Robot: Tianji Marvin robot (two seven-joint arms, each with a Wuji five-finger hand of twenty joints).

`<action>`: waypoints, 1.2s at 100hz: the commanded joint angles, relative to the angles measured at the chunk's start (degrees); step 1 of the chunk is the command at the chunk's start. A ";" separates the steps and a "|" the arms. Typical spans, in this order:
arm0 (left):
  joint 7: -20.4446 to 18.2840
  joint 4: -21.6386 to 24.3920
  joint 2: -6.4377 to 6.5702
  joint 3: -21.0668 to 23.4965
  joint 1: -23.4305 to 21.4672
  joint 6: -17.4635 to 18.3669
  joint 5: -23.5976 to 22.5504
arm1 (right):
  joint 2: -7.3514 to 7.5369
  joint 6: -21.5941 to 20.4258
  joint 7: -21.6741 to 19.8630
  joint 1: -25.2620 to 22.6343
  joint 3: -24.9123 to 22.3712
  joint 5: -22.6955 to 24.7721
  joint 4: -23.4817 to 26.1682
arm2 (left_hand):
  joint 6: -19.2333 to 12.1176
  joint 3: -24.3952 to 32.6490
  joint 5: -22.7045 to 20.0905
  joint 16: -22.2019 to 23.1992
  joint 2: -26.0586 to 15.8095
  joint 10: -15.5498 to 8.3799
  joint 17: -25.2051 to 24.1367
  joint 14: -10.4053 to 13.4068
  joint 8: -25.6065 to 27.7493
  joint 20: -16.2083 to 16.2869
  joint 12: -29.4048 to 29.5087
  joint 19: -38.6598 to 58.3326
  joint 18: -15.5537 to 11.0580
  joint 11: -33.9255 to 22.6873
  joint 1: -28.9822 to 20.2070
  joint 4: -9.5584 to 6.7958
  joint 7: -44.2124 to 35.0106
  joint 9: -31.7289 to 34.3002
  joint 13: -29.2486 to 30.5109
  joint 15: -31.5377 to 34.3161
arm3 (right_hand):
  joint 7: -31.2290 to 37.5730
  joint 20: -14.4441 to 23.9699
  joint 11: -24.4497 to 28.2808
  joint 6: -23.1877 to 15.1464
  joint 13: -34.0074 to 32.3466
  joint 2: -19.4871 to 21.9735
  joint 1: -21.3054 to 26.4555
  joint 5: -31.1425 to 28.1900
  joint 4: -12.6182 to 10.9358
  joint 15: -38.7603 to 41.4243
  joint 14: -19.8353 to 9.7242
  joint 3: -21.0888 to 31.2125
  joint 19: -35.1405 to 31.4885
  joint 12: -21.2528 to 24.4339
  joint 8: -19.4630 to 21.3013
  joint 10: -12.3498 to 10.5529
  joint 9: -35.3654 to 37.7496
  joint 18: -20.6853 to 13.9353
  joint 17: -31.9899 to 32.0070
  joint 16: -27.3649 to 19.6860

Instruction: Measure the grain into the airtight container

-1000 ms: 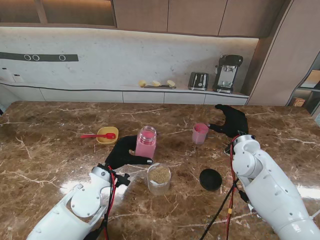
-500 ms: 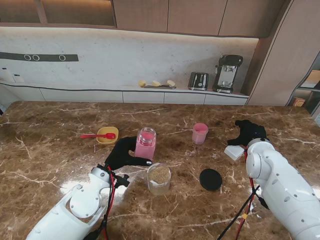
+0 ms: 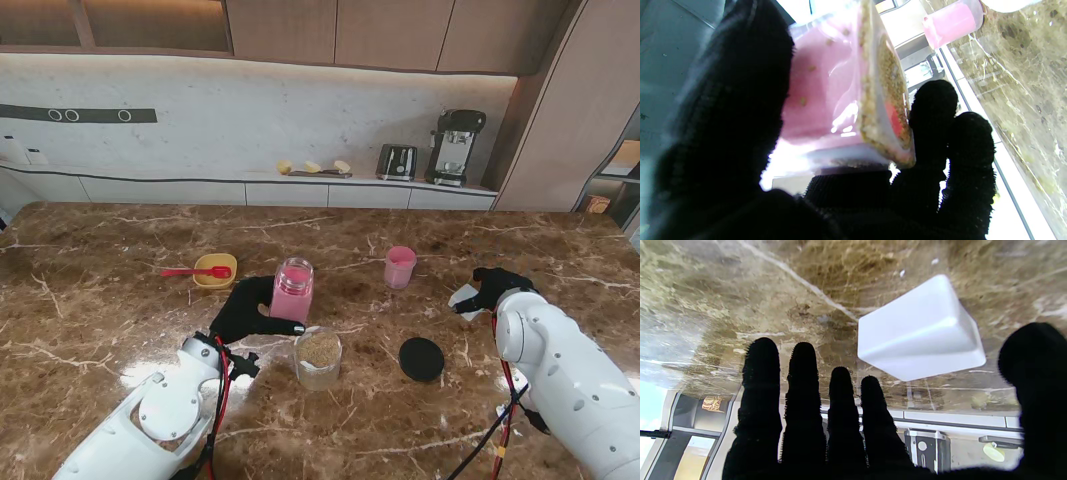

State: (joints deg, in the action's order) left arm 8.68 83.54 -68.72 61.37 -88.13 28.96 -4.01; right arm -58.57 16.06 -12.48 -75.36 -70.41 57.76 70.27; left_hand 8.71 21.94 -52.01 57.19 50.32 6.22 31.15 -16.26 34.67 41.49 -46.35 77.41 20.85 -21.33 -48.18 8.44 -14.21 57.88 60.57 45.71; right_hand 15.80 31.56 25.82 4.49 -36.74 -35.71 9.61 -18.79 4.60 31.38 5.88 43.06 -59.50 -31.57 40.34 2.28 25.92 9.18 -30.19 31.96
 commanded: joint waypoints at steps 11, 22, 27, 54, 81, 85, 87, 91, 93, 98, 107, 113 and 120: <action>0.33 0.44 -0.08 -0.19 -0.47 -0.40 -0.20 | 0.26 -1.05 0.86 -0.72 1.63 1.81 -1.60 | -22.31 29.20 -9.31 0.74 -26.41 -10.90 -1.09 3.89 0.02 1.31 -1.75 0.47 -0.90 -9.99 -13.52 -0.45 -40.15 6.89 0.08 0.44 | 2.06 -2.53 3.28 0.76 -3.46 -0.91 -0.54 -1.06 -1.44 4.28 -1.42 0.22 -4.74 -3.48 2.82 -0.74 2.76 -1.75 -3.52 3.56; 0.35 0.58 -0.06 -0.18 -0.54 -0.48 -0.31 | 0.14 -1.87 4.02 -0.31 2.92 1.98 -3.35 | -22.26 29.24 -9.35 0.72 -26.27 -10.88 -1.09 3.97 0.00 1.34 -1.83 0.46 -0.92 -9.99 -13.45 -0.35 -40.20 6.98 0.12 0.44 | 4.17 -3.80 5.05 -0.04 -6.55 -0.90 2.63 -3.31 -1.55 7.76 -2.27 -1.54 -7.43 -4.55 4.31 -1.26 5.64 -2.75 -6.47 5.18; 0.33 0.62 -0.04 -0.15 -0.56 -0.51 -0.36 | 0.06 -2.08 5.20 -0.10 3.45 1.83 -4.00 | -22.22 29.25 -9.36 0.71 -26.23 -10.97 -1.01 4.00 -0.01 1.34 -1.85 0.48 -1.03 -9.95 -13.39 -0.30 -40.21 6.92 0.14 0.44 | 5.49 -4.57 6.09 -0.53 -7.85 -0.91 4.97 -4.31 -1.60 8.89 -2.74 -3.01 -8.45 -4.97 5.14 -1.47 6.89 -3.19 -7.71 5.58; 0.44 0.97 -0.01 0.07 -0.80 -0.88 -0.65 | -0.82 -2.97 11.72 1.08 5.91 -1.08 -7.61 | -22.26 29.37 -9.27 0.68 -26.09 -10.95 -0.99 4.04 -0.10 1.33 -1.99 0.44 -1.15 -9.93 -13.30 -0.14 -40.18 7.04 0.19 0.47 | 12.54 -7.44 11.32 -3.16 -14.88 -2.84 18.98 -10.28 -0.47 13.38 -4.15 -8.75 -12.76 -7.38 8.54 -2.82 14.38 -3.68 -13.70 6.66; 0.35 1.30 0.07 0.28 -0.97 -1.16 -0.80 | -1.44 -3.85 14.57 2.11 7.49 -3.71 -9.97 | -22.03 29.46 -9.19 0.66 -25.94 -10.80 -1.06 4.01 -0.23 1.30 -2.13 0.42 -1.28 -9.82 -13.28 0.05 -40.10 7.01 0.09 0.47 | 17.31 -10.08 11.75 -5.05 -20.64 -14.66 24.67 -16.33 3.69 12.48 -4.55 19.87 -14.50 -6.92 6.29 -2.91 22.60 -4.55 -18.46 5.30; 0.37 1.36 0.07 0.34 -1.02 -1.20 -0.85 | -1.55 -4.04 14.73 2.14 7.42 -4.23 -10.01 | -22.02 29.43 -9.15 0.65 -25.97 -10.81 -1.08 4.03 -0.25 1.29 -2.15 0.42 -1.34 -9.80 -13.28 0.07 -40.07 6.97 0.08 0.48 | 17.81 -10.23 11.85 -5.39 -21.06 -14.39 26.81 -16.99 5.45 11.94 -4.56 20.58 -14.11 -8.00 6.06 -2.93 23.45 -4.54 -18.69 5.15; 0.40 1.39 0.07 0.37 -1.05 -1.23 -0.87 | -1.59 -4.13 14.76 2.13 7.37 -4.42 -10.00 | -21.99 29.43 -9.16 0.65 -25.91 -10.77 -1.08 4.04 -0.26 1.29 -2.16 0.42 -1.35 -9.81 -13.30 0.08 -40.07 6.99 0.08 0.48 | 17.95 -10.23 11.71 -5.46 -21.13 -14.31 27.48 -17.13 6.49 11.83 -4.59 20.48 -14.03 -8.65 5.96 -2.93 23.63 -4.59 -18.70 5.15; 0.48 1.45 0.06 0.41 -1.09 -1.28 -0.94 | -1.69 -4.44 14.98 2.15 7.24 -4.81 -10.06 | -21.93 29.43 -9.15 0.65 -25.88 -10.78 -1.02 3.98 -0.27 1.30 -2.20 0.45 -1.33 -9.83 -13.30 0.10 -40.06 7.03 0.08 0.49 | 18.39 -10.14 11.17 -5.80 -21.34 -14.53 29.00 -17.71 8.25 11.76 -4.46 20.49 -13.89 -10.01 5.78 -2.96 24.43 -4.95 -18.72 5.44; 0.52 1.47 0.06 0.42 -1.11 -1.31 -0.97 | -1.75 -4.67 15.22 2.16 7.15 -5.05 -10.14 | -21.90 29.44 -9.17 0.65 -25.89 -10.80 -1.01 3.98 -0.27 1.30 -2.20 0.46 -1.32 -9.82 -13.29 0.10 -40.07 7.02 0.09 0.50 | 18.74 -9.99 10.76 -6.18 -21.54 -14.67 29.88 -18.16 8.98 11.75 -4.31 20.36 -13.87 -10.52 5.76 -3.03 25.12 -5.30 -18.75 5.76; 0.56 1.53 0.05 0.44 -1.15 -1.40 -1.03 | -1.96 -5.13 16.06 2.19 6.93 -5.68 -10.35 | -21.88 29.48 -9.19 0.64 -25.91 -10.71 -1.01 4.03 -0.29 1.30 -2.22 0.47 -1.31 -9.83 -13.26 0.11 -40.06 7.09 0.15 0.53 | 19.68 -9.58 10.28 -6.84 -22.55 -15.02 31.42 -19.65 9.87 11.96 -3.91 20.20 -14.14 -11.31 5.84 -3.15 26.96 -5.52 -19.34 6.28; 0.47 1.57 0.09 0.41 -1.13 -1.50 -1.07 | -2.14 -5.88 17.07 2.14 6.48 -6.07 -10.45 | -21.95 29.48 -9.20 0.63 -25.85 -10.78 -1.00 3.98 -0.31 1.30 -2.24 0.49 -1.27 -9.79 -13.26 0.13 -40.05 7.06 0.14 0.55 | 20.81 -9.05 9.03 -7.67 -24.57 -15.63 32.67 -22.02 10.55 12.15 -3.55 19.40 -14.83 -11.85 5.47 -3.22 30.25 -5.48 -20.87 6.31; 0.38 1.60 0.10 0.38 -1.10 -1.53 -1.02 | -2.20 -6.60 17.67 2.10 6.10 -6.10 -10.53 | -21.91 29.52 -9.16 0.63 -25.78 -10.65 -0.98 3.94 -0.31 1.30 -2.30 0.51 -1.27 -9.81 -13.28 0.16 -40.05 7.11 0.19 0.58 | 23.12 -8.95 6.86 -8.63 -25.96 -15.88 33.42 -23.16 10.59 12.07 -3.35 18.95 -15.14 -12.83 2.67 -3.32 32.86 -5.32 -21.82 5.89; 0.31 1.62 0.11 0.33 -1.04 -1.55 -1.01 | -2.21 -7.03 17.73 1.97 5.65 -6.21 -10.36 | -21.82 29.54 -9.16 0.62 -25.80 -10.61 -1.00 3.94 -0.33 1.30 -2.33 0.51 -1.19 -9.79 -13.30 0.17 -40.04 7.11 0.17 0.61 | 23.47 -9.20 5.14 -8.93 -26.59 -15.61 33.35 -23.83 10.55 10.77 -3.05 18.87 -14.84 -11.91 0.75 -3.09 33.94 -5.28 -22.16 5.16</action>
State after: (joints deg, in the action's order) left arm 9.02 84.97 -68.65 61.87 -89.02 27.67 -4.98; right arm -60.59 9.19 6.43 -72.37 -64.67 51.63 60.54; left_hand 8.73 21.94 -52.01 57.19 50.32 6.22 31.14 -16.26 34.65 41.94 -46.35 77.41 20.86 -21.33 -48.18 8.44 -14.20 57.88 60.57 45.70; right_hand 31.72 22.76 26.18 1.27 -60.34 -55.97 31.83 -37.86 16.77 42.61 5.15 55.21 -72.67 -41.60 41.03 3.12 51.18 5.85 -51.44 37.60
